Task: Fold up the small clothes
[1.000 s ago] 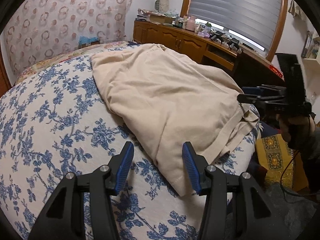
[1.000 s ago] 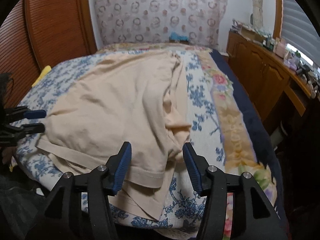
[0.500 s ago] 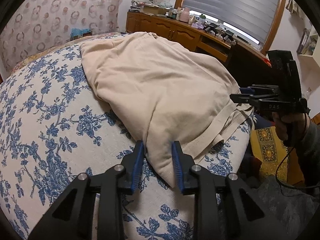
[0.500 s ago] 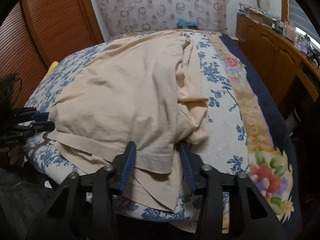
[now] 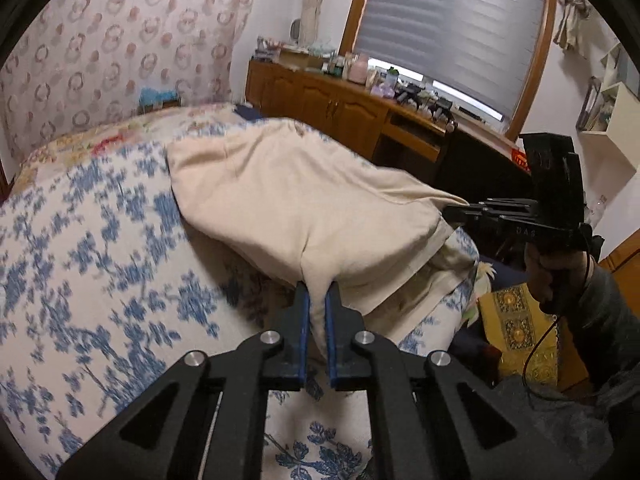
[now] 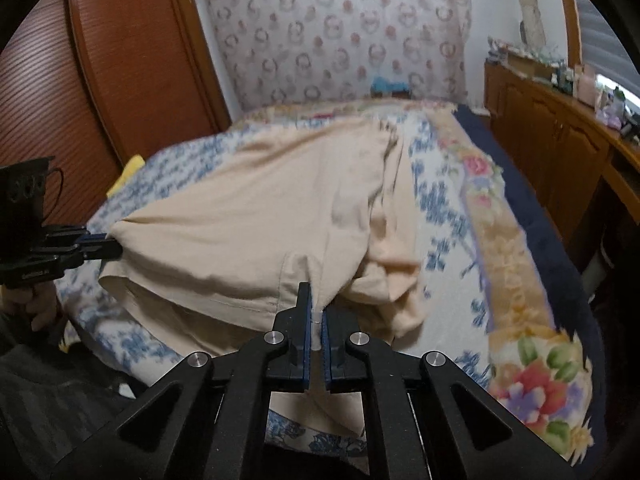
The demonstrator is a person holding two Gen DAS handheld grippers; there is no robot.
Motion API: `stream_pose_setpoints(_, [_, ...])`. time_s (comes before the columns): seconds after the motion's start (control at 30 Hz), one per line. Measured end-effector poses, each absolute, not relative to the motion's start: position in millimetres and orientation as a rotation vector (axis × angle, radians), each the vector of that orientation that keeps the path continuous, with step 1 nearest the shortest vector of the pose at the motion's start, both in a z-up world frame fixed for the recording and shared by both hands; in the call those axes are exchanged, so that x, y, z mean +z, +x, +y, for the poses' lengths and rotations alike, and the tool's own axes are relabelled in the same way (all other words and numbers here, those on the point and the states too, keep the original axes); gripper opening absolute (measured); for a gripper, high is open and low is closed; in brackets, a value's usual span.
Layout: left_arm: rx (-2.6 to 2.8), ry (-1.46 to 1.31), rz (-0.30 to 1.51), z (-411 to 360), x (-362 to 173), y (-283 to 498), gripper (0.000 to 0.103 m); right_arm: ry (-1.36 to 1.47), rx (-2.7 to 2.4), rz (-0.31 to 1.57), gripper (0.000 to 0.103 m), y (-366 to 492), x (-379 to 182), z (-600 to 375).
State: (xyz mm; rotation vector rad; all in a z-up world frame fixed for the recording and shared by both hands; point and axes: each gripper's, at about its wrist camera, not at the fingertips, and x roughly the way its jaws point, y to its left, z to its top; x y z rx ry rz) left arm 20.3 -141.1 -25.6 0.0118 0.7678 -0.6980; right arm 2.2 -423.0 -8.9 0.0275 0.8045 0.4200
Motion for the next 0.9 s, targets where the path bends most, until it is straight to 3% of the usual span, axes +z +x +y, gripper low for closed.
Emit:
stream_pose_setpoints(0.23, [-0.682,0.078,0.795,-149.1,-35.2,19.1,0.005,-0.050,0.369,0.911,0.002,-3.1,-20.9,-414.1])
stream_pose_setpoints(0.33, [-0.677,0.077,0.821,-148.3,-45.2,19.6,0.005,-0.105,0.286,0.931,0.019,-0.5,-29.4,-408.5])
stream_pose_setpoints(0.4, [-0.676,0.074,0.829,-147.2,-48.4,19.5,0.005,-0.109,0.240,0.949,0.043,3.7,-34.9,-408.5])
stream_pose_setpoints(0.53, [-0.679,0.070,0.843,-147.1,-53.7,19.7,0.005,-0.108,0.179,0.981,0.056,5.5,-45.5,-418.4])
stream_pose_setpoints(0.6, [-0.678,0.070,0.847,-148.3,-54.5,18.8,0.005,-0.051,0.188,1.004,0.057,5.5,-48.2,-424.9])
stream_pose_setpoints(0.67, [-0.679,0.066,0.849,-148.2,-55.2,19.1,0.005,-0.036,0.203,1.004,0.055,2.1,-47.9,-424.4])
stream_pose_setpoints(0.83, [-0.686,0.048,0.857,-146.7,-57.7,22.0,0.005,-0.042,0.276,1.000,0.023,-2.2,-46.3,-412.4])
stream_pose_setpoints(0.87, [-0.688,0.043,0.856,-146.2,-57.5,22.3,0.005,-0.027,0.291,1.000,0.005,-1.8,-46.3,-412.0])
stream_pose_setpoints(0.9, [-0.693,0.037,0.850,-145.6,-56.5,22.5,0.005,-0.002,0.314,1.005,0.004,-1.8,-46.1,-412.9])
